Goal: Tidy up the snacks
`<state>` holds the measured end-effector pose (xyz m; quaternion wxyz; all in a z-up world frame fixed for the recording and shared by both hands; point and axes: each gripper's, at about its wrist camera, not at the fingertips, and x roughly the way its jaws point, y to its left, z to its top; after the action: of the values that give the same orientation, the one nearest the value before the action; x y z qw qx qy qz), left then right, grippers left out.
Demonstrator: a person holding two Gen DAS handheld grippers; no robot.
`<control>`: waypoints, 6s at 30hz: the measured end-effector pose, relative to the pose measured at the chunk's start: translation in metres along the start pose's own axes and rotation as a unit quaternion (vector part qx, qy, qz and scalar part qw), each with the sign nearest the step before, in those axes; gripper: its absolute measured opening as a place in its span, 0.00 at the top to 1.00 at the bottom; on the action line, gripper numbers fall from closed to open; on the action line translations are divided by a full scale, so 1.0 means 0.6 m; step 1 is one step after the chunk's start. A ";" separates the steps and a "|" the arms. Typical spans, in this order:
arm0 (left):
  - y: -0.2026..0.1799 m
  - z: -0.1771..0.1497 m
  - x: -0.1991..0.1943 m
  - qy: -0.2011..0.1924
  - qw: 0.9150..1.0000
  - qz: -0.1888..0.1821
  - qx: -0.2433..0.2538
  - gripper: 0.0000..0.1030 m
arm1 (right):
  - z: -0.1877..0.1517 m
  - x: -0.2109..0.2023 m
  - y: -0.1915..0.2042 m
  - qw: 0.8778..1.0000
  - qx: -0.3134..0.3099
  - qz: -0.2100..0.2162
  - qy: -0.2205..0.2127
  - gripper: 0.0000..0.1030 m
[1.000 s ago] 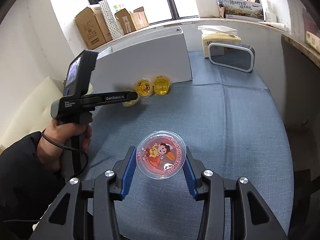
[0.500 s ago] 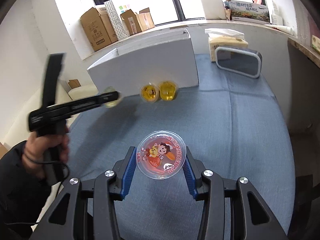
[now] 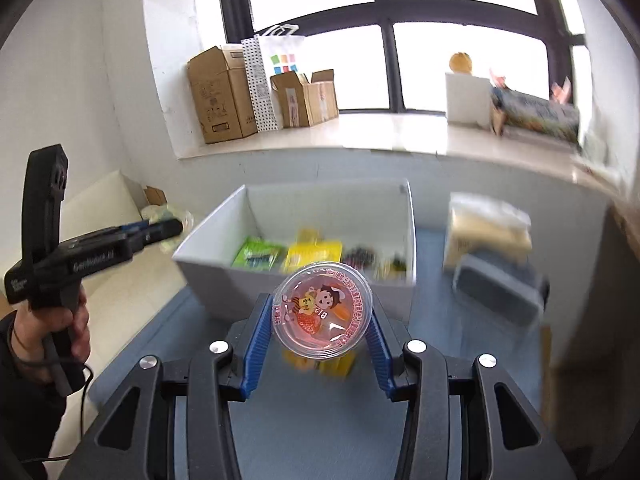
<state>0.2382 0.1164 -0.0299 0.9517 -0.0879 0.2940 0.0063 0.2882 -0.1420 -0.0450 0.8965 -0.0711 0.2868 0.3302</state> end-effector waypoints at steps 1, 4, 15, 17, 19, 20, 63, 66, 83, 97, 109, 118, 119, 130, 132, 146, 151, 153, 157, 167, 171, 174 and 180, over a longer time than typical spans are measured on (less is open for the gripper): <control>0.004 0.007 0.009 0.002 1.000 0.001 0.001 0.61 | 0.016 0.010 0.000 1.000 -0.010 -0.005 -0.003 0.53; 0.011 0.027 0.041 0.008 1.000 -0.002 0.008 0.61 | 0.051 0.041 0.002 0.999 -0.037 -0.007 -0.012 0.53; 0.031 0.030 0.123 0.041 0.999 0.006 0.036 0.61 | 0.063 0.164 -0.038 0.998 -0.035 -0.021 0.055 0.53; 0.032 0.028 0.133 0.044 0.998 0.010 0.038 0.61 | 0.059 0.172 -0.045 0.997 -0.028 -0.024 0.061 0.52; 0.034 0.028 0.144 0.054 0.998 0.008 0.039 0.60 | 0.057 0.174 -0.052 0.998 -0.024 -0.024 0.061 0.48; 0.033 0.027 0.150 0.061 0.997 0.016 0.041 0.50 | 0.058 0.175 -0.053 0.998 -0.023 -0.028 0.059 0.42; -0.098 -0.147 -0.075 0.057 0.997 -0.017 0.059 0.00 | -0.158 -0.032 0.010 0.998 -0.007 -0.011 0.055 0.00; -0.099 -0.175 -0.082 0.066 0.996 -0.024 0.045 0.00 | -0.194 -0.015 -0.007 0.997 0.027 0.003 0.079 0.00; -0.051 -0.234 -0.061 0.108 0.994 -0.024 -0.001 0.00 | -0.165 0.192 -0.024 0.988 0.021 -0.050 0.143 0.26; -0.072 -0.232 0.006 0.132 0.991 -0.028 0.010 0.00 | -0.160 0.194 -0.029 0.991 0.006 -0.020 0.135 0.52; -0.135 -0.208 0.121 0.153 0.987 -0.028 0.034 0.00 | -0.202 0.055 -0.036 0.993 -0.003 -0.027 0.116 0.52; -0.169 -0.189 0.202 0.144 0.990 0.004 -0.001 0.07 | -0.238 -0.020 -0.068 0.993 0.016 -0.024 0.112 0.52; -0.173 -0.189 0.207 0.145 0.989 0.008 0.003 0.14 | -0.239 -0.024 -0.072 0.993 0.016 -0.025 0.113 0.52; -0.177 -0.193 0.198 0.137 0.990 0.006 0.032 0.51 | -0.242 -0.041 -0.076 0.994 0.025 -0.015 0.102 0.52; -0.176 -0.192 0.179 0.131 0.991 -0.004 0.034 0.51 | -0.239 -0.043 -0.072 0.995 0.027 -0.013 0.098 0.52; -0.078 -0.106 -0.024 0.030 0.998 -0.036 0.032 0.51 | -0.139 -0.011 -0.031 0.998 0.010 0.013 0.059 0.52; -0.033 -0.042 -0.027 0.008 0.999 -0.026 0.031 0.51 | -0.061 0.015 -0.022 0.999 0.007 0.015 0.031 0.52; -0.021 -0.017 -0.013 0.006 0.999 -0.029 0.032 0.51 | -0.024 0.033 -0.021 1.000 0.005 0.015 0.021 0.52; 0.001 0.020 0.029 0.013 0.999 -0.033 0.022 0.51 | 0.033 0.082 -0.022 1.000 -0.003 0.007 0.020 0.52; 0.018 0.046 0.120 0.048 0.998 -0.014 0.029 0.33 | 0.081 0.180 -0.052 0.998 0.020 -0.011 0.052 0.51; 0.038 0.040 0.138 0.057 0.998 -0.004 0.007 0.00 | 0.066 0.190 -0.068 0.997 0.044 -0.020 0.052 0.00; 0.036 0.032 0.148 0.067 0.997 0.010 0.023 0.00 | 0.058 0.191 -0.069 0.997 0.040 -0.038 0.053 0.00; 0.030 0.020 0.148 0.070 0.997 0.023 0.030 0.00 | 0.053 0.177 -0.064 0.997 0.035 -0.048 0.042 0.00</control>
<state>0.3175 0.1325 -0.0729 0.9306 -0.0527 0.3621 0.0137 0.3928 -0.1030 -0.0804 0.9004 -0.0668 0.3319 0.2733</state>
